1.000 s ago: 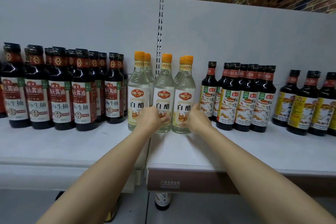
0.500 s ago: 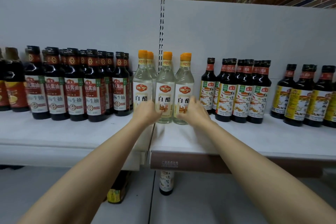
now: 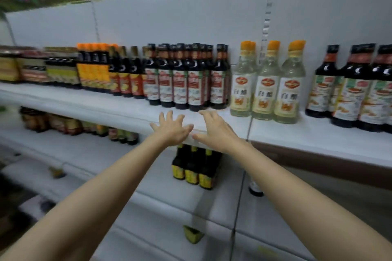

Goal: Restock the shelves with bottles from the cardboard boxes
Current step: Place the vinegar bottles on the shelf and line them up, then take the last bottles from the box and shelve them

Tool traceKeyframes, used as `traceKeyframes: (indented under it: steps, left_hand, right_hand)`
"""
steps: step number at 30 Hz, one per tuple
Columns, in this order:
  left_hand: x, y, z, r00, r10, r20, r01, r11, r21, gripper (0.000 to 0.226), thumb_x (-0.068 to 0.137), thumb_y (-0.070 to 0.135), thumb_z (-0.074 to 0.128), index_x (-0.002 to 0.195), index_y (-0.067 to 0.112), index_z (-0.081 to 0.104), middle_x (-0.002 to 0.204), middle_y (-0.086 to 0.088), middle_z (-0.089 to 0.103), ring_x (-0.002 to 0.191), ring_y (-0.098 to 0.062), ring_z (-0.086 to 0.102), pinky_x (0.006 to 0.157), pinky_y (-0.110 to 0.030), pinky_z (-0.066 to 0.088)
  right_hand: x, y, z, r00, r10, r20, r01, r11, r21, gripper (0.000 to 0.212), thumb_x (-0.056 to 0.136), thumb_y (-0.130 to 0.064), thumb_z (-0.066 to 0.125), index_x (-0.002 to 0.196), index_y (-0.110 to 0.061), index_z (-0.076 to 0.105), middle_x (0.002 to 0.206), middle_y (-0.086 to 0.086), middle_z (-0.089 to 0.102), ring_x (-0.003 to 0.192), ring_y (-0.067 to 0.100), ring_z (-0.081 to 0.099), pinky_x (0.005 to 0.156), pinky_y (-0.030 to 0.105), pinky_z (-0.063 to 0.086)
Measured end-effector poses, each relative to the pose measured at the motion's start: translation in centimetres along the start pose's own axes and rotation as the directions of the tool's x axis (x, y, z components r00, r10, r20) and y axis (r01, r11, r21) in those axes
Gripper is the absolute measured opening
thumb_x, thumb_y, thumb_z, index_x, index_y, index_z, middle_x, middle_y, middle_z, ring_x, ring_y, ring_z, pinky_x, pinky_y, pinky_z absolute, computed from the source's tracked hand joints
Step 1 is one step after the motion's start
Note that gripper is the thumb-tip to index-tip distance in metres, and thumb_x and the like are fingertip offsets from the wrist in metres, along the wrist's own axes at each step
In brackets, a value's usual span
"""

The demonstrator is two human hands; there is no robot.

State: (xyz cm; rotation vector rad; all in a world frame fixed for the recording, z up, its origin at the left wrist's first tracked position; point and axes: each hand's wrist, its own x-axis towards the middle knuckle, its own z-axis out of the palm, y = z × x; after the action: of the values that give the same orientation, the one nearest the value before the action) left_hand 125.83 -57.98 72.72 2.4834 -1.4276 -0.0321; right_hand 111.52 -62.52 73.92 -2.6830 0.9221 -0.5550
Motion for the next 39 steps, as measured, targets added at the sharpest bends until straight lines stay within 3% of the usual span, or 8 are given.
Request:
traceKeyframes:
  steps: [4,7,15,20,24,32,39]
  left_hand:
    - [-1.9,-8.8,-1.3,0.991,-0.132,0.003,0.132,0.991,0.026,0.074,0.091,0.069,0.025,0.152,0.034,0.002,0.158,-0.008,-0.018,0.144,-0.036,-0.016,0.11,-0.062,-0.002]
    - [-2.7,-16.7,-2.3,0.966,-0.257,0.014,0.257,0.966,-0.005,0.081,0.086,0.075,0.026,0.151,0.037,-0.006,0.158,-0.007,-0.02,0.144,-0.037,-0.017,0.11,-0.065,-0.003]
    - [-5.3,-38.7,-5.4,0.825,-0.564,0.029,0.565,0.824,-0.04,0.087,0.082,0.079,0.027,0.152,0.035,-0.001,0.159,-0.008,-0.014,0.145,-0.037,-0.01,0.112,-0.064,0.0]
    - [-8.0,-48.9,-4.9,0.701,-0.71,0.065,0.713,0.696,-0.091,0.085,0.084,0.077,0.027,0.152,0.034,-0.001,0.16,-0.007,-0.011,0.145,-0.036,-0.009,0.111,-0.063,0.0]
    - [-9.6,-55.5,-3.7,0.608,-0.792,0.054,0.793,0.602,-0.094,0.086,0.085,0.076,0.028,0.153,0.03,0.0,0.16,-0.01,-0.006,0.145,-0.035,-0.007,0.111,-0.064,-0.001]
    - [-8.8,-67.4,-3.2,0.423,-0.901,-0.095,0.903,0.428,-0.043,0.087,0.084,0.072,0.042,0.152,0.026,0.01,0.156,-0.016,0.012,0.142,-0.038,0.014,0.113,-0.062,0.01]
    - [-3.2,-76.5,-6.4,0.342,-0.933,-0.107,0.939,0.339,0.051,0.088,0.085,0.07,0.043,0.152,0.025,0.008,0.156,-0.017,0.01,0.143,-0.038,0.012,0.113,-0.062,0.01]
  right_hand:
    - [2.7,-5.8,3.6,0.979,-0.127,0.156,0.143,0.985,-0.093,0.082,0.093,-0.051,0.051,0.154,-0.023,0.003,0.161,0.001,0.006,0.146,0.023,0.009,0.116,0.048,0.019]
    - [5.4,-11.2,7.5,0.935,-0.205,0.29,0.247,0.962,-0.118,0.084,0.092,-0.062,0.042,0.153,-0.031,-0.007,0.161,-0.004,-0.012,0.147,0.021,-0.011,0.116,0.056,0.004]
    - [13.8,-27.4,19.6,0.821,-0.361,0.443,0.455,0.882,-0.124,0.08,0.091,-0.069,0.03,0.152,-0.035,-0.01,0.159,-0.002,-0.022,0.146,0.023,-0.02,0.115,0.059,-0.004]
    - [17.6,-35.5,26.6,0.765,-0.423,0.486,0.518,0.852,-0.072,0.076,0.092,-0.069,0.024,0.153,-0.034,-0.004,0.16,-0.001,-0.018,0.147,0.025,-0.014,0.113,0.061,-0.001]
    - [20.0,-40.7,32.7,0.71,-0.496,0.5,0.565,0.825,0.016,0.076,0.093,-0.068,0.024,0.152,-0.032,-0.008,0.161,0.001,-0.012,0.147,0.027,0.002,0.114,0.062,0.005]
    - [27.6,-50.1,44.2,0.568,-0.629,0.531,0.642,0.742,0.191,0.078,0.094,-0.065,0.029,0.152,-0.034,-0.012,0.161,0.003,-0.009,0.146,0.03,0.014,0.112,0.061,0.011]
    - [37.2,-57.6,51.2,0.496,-0.67,0.552,0.607,0.722,0.331,0.087,0.095,-0.051,0.046,0.15,-0.03,-0.018,0.16,0.008,-0.002,0.139,0.032,0.03,0.112,0.055,0.026]
